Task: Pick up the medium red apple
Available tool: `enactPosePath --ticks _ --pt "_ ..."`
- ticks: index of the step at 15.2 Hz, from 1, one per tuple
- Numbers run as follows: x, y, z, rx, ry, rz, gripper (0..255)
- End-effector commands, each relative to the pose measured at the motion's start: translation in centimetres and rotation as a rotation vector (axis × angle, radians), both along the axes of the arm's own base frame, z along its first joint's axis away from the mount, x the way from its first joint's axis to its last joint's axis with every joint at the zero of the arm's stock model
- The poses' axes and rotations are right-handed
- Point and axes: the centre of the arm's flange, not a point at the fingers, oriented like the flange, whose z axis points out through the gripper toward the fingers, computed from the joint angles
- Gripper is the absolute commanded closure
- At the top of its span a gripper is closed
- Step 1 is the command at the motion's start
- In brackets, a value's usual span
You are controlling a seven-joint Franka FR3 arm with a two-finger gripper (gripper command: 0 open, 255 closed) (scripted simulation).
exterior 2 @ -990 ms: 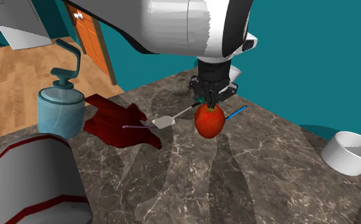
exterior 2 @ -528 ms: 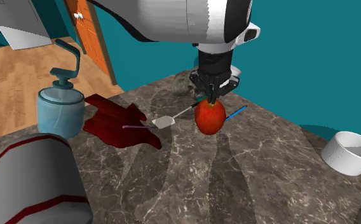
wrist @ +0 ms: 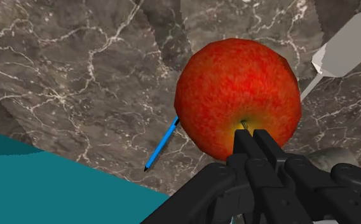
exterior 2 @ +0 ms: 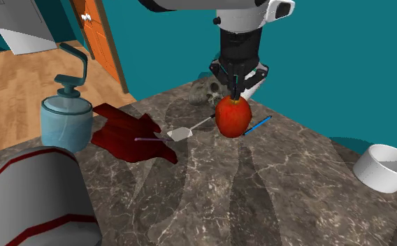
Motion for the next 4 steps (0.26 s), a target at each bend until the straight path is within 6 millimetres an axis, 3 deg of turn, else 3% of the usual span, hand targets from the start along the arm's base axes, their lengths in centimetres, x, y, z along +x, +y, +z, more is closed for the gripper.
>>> enactPosePath --ticks 1,4 --pt "-0.09 -0.02 1.06 0.0 0.0 0.0 255" --pt "-0.09 -0.02 1.66 0.0 0.0 0.0 255"
